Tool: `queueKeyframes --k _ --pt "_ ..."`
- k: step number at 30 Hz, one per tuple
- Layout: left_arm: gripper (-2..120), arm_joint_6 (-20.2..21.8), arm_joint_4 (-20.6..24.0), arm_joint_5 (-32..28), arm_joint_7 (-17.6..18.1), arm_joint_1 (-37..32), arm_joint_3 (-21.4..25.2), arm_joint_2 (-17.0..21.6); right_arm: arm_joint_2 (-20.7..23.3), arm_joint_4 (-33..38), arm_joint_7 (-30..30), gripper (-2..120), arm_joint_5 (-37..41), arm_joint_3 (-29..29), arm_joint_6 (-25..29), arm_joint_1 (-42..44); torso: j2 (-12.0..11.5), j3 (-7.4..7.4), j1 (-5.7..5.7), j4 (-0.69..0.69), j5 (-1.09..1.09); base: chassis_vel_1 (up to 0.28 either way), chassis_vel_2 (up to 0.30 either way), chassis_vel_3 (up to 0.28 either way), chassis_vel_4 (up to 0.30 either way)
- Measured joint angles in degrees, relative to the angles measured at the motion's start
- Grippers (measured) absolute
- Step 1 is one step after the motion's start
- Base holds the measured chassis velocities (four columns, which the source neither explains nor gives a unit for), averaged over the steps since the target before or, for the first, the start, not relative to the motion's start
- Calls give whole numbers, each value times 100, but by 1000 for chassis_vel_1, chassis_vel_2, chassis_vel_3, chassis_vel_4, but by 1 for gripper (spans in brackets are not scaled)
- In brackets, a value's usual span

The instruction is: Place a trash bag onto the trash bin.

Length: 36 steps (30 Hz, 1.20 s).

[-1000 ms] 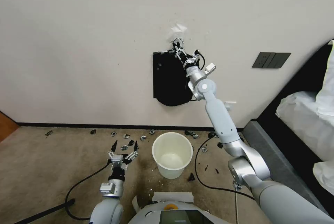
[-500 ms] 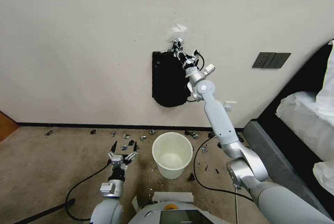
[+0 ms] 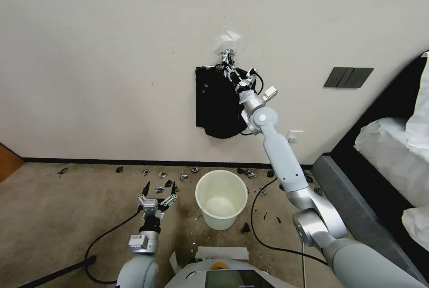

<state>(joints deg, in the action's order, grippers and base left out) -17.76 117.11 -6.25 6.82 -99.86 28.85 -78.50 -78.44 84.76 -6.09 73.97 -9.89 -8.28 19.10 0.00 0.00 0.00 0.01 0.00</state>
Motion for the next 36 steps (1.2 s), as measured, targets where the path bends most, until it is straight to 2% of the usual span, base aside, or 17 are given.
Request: queueKeyframes --k 1,12,14,18,26,36 --pt "100 -4 -11 0 1 -1 1 -5 -10 7 -7 0 0 -3 2 10 0 0 0 0 0 0 0 0 0" --pt "100 -11 -27 0 4 10 20 6 -19 48 -61 0 -60 -3 86 120 0 0 0 0 0 0 0 0 0" --pt "100 -16 -39 0 3 6 -9 -18 122 490 -103 0 -152 63 116 517 0 0 0 -1 1 0 0 0 0" --pt "100 -16 -41 2 1 36 -61 -23 351 909 -141 0 -248 192 149 971 0 0 0 -1 1 0 0 0 0" --pt "100 -16 -49 2 -4 89 -129 -31 700 1304 -76 0 -378 379 184 1561 0 0 0 -2 0 0 0 0 0" --pt "100 -24 45 -7 -37 93 -211 -33 1049 2009 281 0 -613 440 127 2404 0 -1 0 -1 0 0 0 0 0"
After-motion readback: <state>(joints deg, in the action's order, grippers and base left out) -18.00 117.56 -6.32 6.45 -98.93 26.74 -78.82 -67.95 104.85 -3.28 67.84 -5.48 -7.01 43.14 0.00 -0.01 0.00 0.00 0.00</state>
